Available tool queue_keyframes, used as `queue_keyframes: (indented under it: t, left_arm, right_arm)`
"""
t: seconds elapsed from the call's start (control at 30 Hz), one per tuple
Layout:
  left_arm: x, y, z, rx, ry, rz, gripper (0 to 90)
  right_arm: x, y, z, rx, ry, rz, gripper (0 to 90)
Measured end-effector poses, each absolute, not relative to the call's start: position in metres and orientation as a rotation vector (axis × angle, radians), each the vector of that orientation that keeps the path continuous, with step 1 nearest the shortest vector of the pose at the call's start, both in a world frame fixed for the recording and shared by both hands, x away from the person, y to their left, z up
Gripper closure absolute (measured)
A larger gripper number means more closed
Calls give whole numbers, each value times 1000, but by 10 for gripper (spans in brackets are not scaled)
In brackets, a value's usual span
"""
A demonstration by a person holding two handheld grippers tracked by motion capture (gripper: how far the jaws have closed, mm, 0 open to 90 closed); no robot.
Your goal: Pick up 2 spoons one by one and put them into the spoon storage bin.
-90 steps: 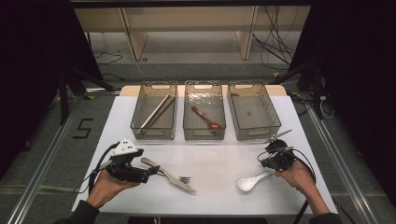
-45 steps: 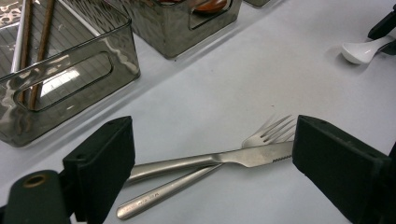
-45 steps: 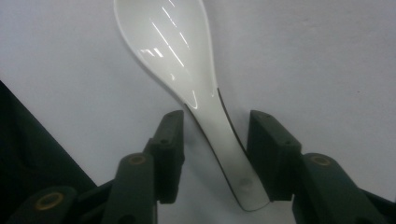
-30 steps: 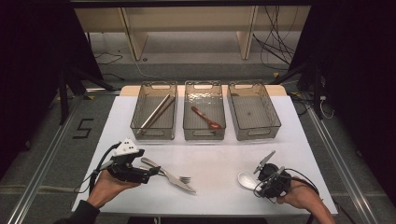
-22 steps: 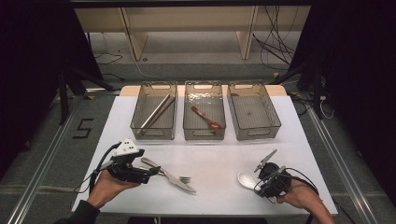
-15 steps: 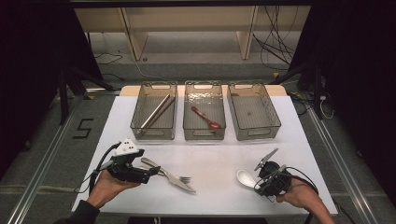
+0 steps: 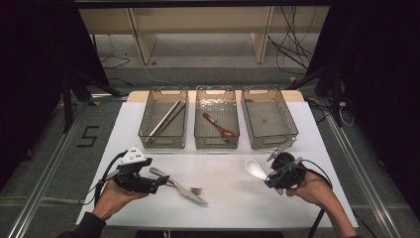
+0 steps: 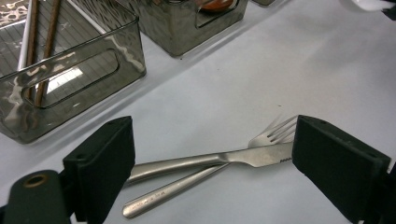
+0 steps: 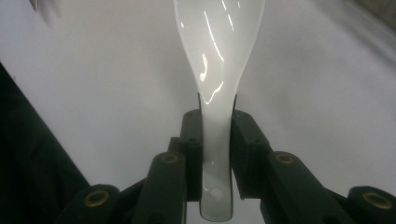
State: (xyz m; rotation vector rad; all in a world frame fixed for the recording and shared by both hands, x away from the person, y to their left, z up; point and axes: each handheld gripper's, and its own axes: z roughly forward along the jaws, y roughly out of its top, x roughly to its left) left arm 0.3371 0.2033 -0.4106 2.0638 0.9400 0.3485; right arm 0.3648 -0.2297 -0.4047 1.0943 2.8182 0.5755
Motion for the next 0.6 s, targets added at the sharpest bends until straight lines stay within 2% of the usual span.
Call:
queue_keyframes:
  t: [0.6]
  left_arm:
    - [337,206,-410,2050,938,352,128]
  right_arm:
    - [447,-174,-360,1105,2732,685,766]
